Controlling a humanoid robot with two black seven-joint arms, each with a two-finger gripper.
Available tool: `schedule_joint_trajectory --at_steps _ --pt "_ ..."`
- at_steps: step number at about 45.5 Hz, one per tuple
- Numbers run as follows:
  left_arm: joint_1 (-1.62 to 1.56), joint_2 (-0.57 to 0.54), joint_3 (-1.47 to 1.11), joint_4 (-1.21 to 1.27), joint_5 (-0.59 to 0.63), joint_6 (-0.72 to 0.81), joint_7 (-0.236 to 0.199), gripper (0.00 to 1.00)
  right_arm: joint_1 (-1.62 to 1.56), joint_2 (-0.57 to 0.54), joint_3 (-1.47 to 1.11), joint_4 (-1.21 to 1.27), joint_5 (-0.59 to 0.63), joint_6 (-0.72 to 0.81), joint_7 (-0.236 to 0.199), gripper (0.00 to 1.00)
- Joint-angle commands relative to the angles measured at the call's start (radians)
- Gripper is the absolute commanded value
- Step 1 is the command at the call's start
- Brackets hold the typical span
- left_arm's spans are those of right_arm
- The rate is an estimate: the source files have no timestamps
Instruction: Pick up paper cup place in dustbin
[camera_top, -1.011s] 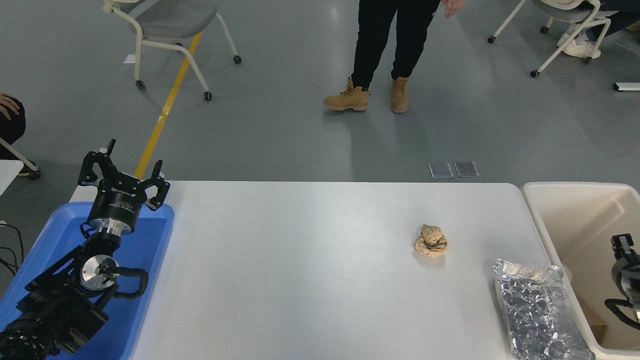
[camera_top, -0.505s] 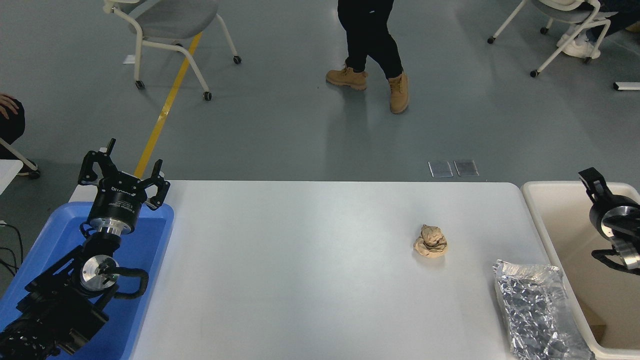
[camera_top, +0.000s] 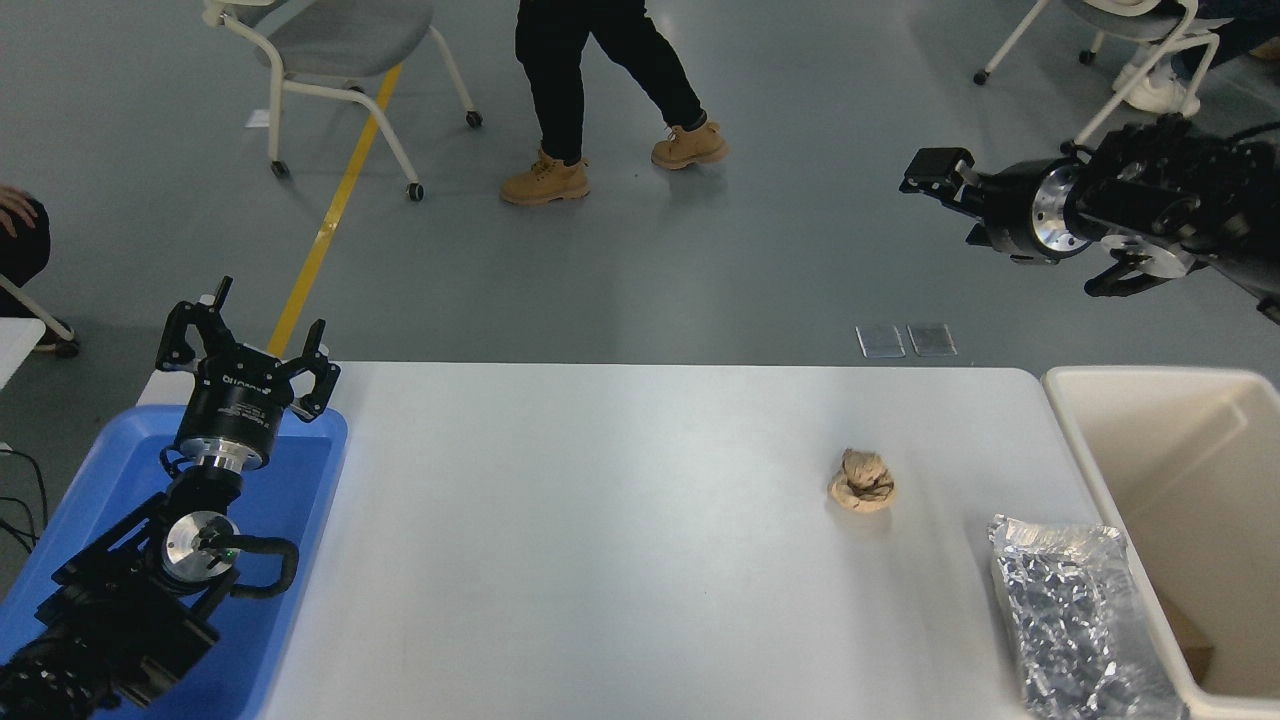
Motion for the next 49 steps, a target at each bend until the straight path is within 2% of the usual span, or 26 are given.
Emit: schedule_joint_trajectory --at_steps 1,19,28,49 --pt "0.001 0.000 0.001 0.000 0.000 0.000 0.000 0.99 0.246 0.040 -0.043 0.302 -0.097 0.104 -0.002 1.00" --pt "0.001 0.000 0.001 0.000 0.000 0.002 0.000 0.99 0.499 -0.004 -0.165 0.687 -0.210 0.207 -0.003 1.00" --pt "0.001 0.000 0.001 0.000 0.000 0.002 0.000 0.99 0.551 0.000 -0.171 0.713 -0.242 0.253 -0.026 1.00" --pt "0.001 0.000 0.001 0.000 0.000 0.002 0.000 0.99 0.551 0.041 -0.168 0.741 -0.244 0.260 -0.026 1.00"
